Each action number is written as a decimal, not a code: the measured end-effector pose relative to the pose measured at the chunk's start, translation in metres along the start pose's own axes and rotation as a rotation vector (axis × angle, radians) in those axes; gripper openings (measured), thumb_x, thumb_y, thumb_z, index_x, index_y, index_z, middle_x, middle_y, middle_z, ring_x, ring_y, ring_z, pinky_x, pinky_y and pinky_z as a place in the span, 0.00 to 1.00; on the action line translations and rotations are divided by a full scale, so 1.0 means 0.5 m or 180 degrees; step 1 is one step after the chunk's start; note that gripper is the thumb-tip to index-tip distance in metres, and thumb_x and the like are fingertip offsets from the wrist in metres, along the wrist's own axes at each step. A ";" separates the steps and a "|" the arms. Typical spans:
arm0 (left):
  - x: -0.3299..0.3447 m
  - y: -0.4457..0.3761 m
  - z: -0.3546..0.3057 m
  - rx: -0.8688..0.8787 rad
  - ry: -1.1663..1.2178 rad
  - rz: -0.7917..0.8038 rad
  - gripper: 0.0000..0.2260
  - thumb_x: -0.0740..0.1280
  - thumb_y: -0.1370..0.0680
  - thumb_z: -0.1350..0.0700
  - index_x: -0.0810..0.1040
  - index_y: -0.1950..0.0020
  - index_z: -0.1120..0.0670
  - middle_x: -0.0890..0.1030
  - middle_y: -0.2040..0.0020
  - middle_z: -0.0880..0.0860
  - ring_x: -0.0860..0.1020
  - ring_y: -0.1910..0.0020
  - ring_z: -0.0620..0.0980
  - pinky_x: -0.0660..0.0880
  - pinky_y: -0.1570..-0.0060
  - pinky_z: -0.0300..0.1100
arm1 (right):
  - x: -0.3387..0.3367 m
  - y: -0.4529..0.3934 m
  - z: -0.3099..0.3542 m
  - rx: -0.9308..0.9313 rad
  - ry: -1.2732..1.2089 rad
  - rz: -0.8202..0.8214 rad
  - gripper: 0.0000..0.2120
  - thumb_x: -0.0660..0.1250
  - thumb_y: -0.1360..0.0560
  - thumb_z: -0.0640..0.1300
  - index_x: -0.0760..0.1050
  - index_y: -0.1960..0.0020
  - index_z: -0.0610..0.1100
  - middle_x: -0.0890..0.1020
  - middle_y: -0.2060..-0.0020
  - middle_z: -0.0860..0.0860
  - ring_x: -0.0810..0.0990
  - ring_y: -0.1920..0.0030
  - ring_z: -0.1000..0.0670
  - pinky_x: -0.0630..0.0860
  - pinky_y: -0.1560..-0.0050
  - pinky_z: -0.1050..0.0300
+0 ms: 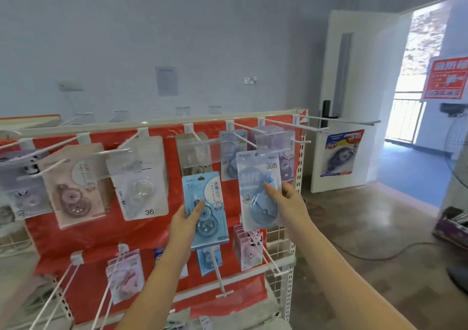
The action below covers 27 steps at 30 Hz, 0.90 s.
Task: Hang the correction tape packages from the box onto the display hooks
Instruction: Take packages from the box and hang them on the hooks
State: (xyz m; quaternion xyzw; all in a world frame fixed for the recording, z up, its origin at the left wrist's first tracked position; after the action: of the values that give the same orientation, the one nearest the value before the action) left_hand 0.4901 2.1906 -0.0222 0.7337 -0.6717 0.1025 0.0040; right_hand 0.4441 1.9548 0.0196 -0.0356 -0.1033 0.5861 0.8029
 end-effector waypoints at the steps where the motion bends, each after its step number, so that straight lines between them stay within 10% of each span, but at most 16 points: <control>1: 0.004 -0.006 0.006 -0.0008 0.0000 -0.0002 0.10 0.68 0.23 0.54 0.77 0.43 0.55 0.84 0.51 0.55 0.82 0.55 0.50 0.78 0.63 0.37 | -0.005 -0.003 -0.004 -0.0016 -0.0019 -0.0030 0.13 0.70 0.27 0.48 0.77 0.49 0.39 0.80 0.51 0.37 0.80 0.52 0.44 0.77 0.45 0.43; 11: 0.031 -0.020 0.015 0.0050 0.0091 -0.0186 0.04 0.67 0.23 0.53 0.78 0.49 0.51 0.84 0.53 0.54 0.83 0.55 0.53 0.79 0.60 0.43 | -0.034 -0.010 0.007 -0.0231 -0.0032 -0.0011 0.10 0.69 0.26 0.45 0.74 0.57 0.39 0.77 0.64 0.48 0.76 0.63 0.52 0.73 0.65 0.64; 18: 0.042 -0.026 0.024 0.0037 0.0058 -0.0407 0.05 0.67 0.23 0.53 0.78 0.48 0.51 0.84 0.52 0.54 0.83 0.54 0.54 0.80 0.55 0.48 | -0.040 -0.020 0.037 -0.0445 -0.0146 0.0190 0.16 0.70 0.27 0.46 0.73 0.52 0.33 0.77 0.58 0.36 0.75 0.58 0.46 0.72 0.57 0.51; 27: 0.050 -0.039 0.038 0.0018 0.0094 -0.0622 0.08 0.67 0.23 0.54 0.79 0.46 0.55 0.84 0.54 0.54 0.83 0.58 0.51 0.80 0.65 0.38 | -0.045 -0.038 0.019 -0.0255 -0.0112 0.0326 0.08 0.71 0.29 0.48 0.78 0.52 0.48 0.82 0.57 0.51 0.80 0.54 0.50 0.74 0.58 0.58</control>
State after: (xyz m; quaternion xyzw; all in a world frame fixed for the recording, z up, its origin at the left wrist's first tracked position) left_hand 0.5139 2.1653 -0.0343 0.7942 -0.5965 0.1143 0.0218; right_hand 0.4535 1.9269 0.0295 -0.0626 -0.1388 0.6224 0.7678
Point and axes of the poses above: each hand's wrist, its own y-axis away from the middle knuckle, its own x-axis out of the palm, z = x × y, the point moved 6 cm from there along -y, towards the middle knuckle
